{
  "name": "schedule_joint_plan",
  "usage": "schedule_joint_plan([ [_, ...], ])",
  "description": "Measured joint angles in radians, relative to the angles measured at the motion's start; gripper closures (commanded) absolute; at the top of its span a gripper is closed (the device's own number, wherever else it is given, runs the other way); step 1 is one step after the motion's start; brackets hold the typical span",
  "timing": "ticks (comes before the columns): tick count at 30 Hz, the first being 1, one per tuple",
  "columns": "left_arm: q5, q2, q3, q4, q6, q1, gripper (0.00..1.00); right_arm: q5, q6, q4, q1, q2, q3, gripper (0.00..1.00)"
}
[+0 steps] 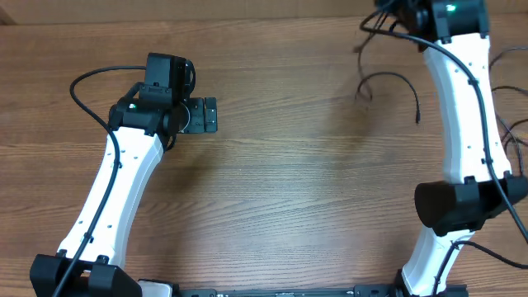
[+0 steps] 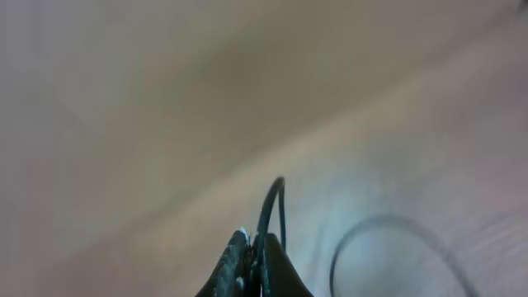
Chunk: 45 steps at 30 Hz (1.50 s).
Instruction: Untangle cables
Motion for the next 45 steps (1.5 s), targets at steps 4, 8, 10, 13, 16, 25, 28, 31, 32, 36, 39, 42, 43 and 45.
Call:
schedule_joint_plan([
  [4, 0.0, 0.0, 0.0, 0.0, 0.0, 0.0, 0.0, 0.153, -0.06, 0.185, 0.0, -0.003, 0.076, 0.96],
  [8, 0.0, 0.0, 0.0, 0.0, 0.0, 0.0, 0.0, 0.314, -0.185, 0.41, -0.001, -0.006, 0.092, 0.96],
  [10, 0.0, 0.0, 0.0, 0.0, 0.0, 0.0, 0.0, 0.384, -0.272, 0.516, -0.01, -0.006, 0.093, 0.96],
  [13, 0.0, 0.0, 0.0, 0.0, 0.0, 0.0, 0.0, 0.436, -0.37, 0.55, -0.047, -0.01, 0.093, 0.96],
  [16, 0.0, 0.0, 0.0, 0.0, 0.0, 0.0, 0.0, 0.418, -0.398, 0.427, -0.084, -0.011, 0.099, 0.96],
  [25, 0.0, 0.0, 0.0, 0.0, 0.0, 0.0, 0.0, 0.012, -0.463, 0.023, -0.138, -0.007, 0.056, 0.0],
  [28, 0.0, 0.0, 0.0, 0.0, 0.0, 0.0, 0.0, -0.112, -0.484, -0.035, -0.138, 0.018, 0.021, 0.0],
  [31, 0.0, 0.0, 0.0, 0.0, 0.0, 0.0, 0.0, -0.195, -0.54, -0.064, -0.138, 0.058, -0.026, 0.0],
  [32, 0.0, 0.0, 0.0, 0.0, 0.0, 0.0, 0.0, -0.236, -0.577, -0.075, -0.137, 0.082, -0.05, 0.0],
  [36, 0.0, 0.0, 0.0, 0.0, 0.0, 0.0, 0.0, -0.303, -0.664, -0.092, -0.131, 0.144, -0.139, 0.0],
  [39, 0.0, 0.0, 0.0, 0.0, 0.0, 0.0, 0.0, -0.373, -0.759, -0.104, -0.129, 0.177, -0.214, 0.0],
  [42, 0.0, 0.0, 0.0, 0.0, 0.0, 0.0, 0.0, -0.46, -0.848, -0.095, -0.124, 0.198, -0.274, 0.0],
  [43, 0.0, 0.0, 0.0, 0.0, 0.0, 0.0, 0.0, -0.486, -0.874, -0.081, -0.121, 0.203, -0.293, 0.0],
  [45, 0.0, 0.0, 0.0, 0.0, 0.0, 0.0, 0.0, -0.526, -0.921, -0.056, -0.111, 0.211, -0.328, 0.0],
])
